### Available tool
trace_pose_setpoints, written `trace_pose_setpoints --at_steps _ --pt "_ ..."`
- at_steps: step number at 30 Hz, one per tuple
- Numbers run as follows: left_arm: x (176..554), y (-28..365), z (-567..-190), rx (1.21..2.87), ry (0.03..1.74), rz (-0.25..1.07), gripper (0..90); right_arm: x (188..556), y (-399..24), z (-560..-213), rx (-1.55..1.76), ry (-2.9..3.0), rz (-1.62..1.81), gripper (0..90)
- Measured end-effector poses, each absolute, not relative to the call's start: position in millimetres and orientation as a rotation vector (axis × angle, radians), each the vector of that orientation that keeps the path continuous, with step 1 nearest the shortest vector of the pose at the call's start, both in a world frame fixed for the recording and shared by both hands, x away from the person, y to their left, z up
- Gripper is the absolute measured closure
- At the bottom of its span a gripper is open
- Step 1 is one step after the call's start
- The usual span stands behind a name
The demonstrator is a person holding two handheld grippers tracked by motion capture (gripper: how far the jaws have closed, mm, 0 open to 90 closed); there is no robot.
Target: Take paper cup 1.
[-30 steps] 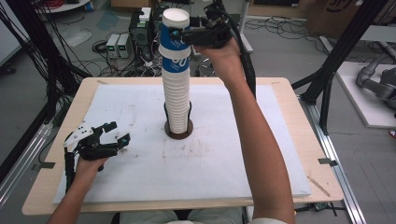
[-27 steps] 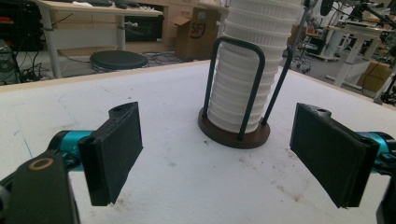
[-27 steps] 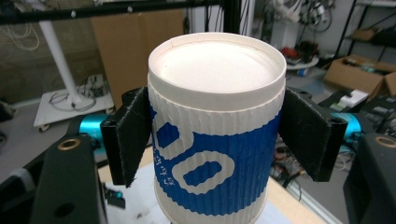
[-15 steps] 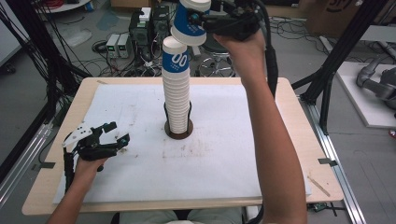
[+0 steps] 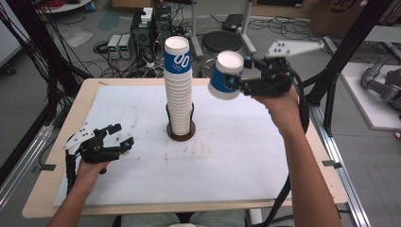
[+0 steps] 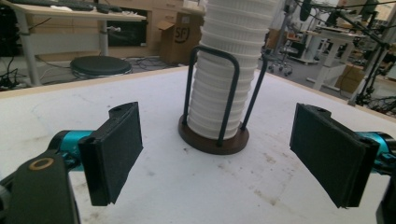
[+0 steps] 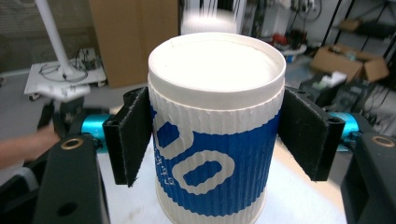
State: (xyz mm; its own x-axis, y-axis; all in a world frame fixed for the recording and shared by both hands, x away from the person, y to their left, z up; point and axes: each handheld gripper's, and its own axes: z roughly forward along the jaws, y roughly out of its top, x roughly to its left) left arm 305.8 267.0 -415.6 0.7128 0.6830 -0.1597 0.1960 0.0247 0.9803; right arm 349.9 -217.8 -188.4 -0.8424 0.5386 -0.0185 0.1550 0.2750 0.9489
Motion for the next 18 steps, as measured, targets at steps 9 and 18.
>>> trace_pose_setpoints --at_steps 9,18 --pt "303.8 253.5 -412.2 1.550 0.698 0.419 16.0 337.0 -229.2 -271.6 0.684 2.296 1.556 29.5" --pt "303.2 249.6 -413.1 1.572 0.681 0.418 16.1 333.8 -224.1 -327.2 0.721 2.309 1.564 29.5"
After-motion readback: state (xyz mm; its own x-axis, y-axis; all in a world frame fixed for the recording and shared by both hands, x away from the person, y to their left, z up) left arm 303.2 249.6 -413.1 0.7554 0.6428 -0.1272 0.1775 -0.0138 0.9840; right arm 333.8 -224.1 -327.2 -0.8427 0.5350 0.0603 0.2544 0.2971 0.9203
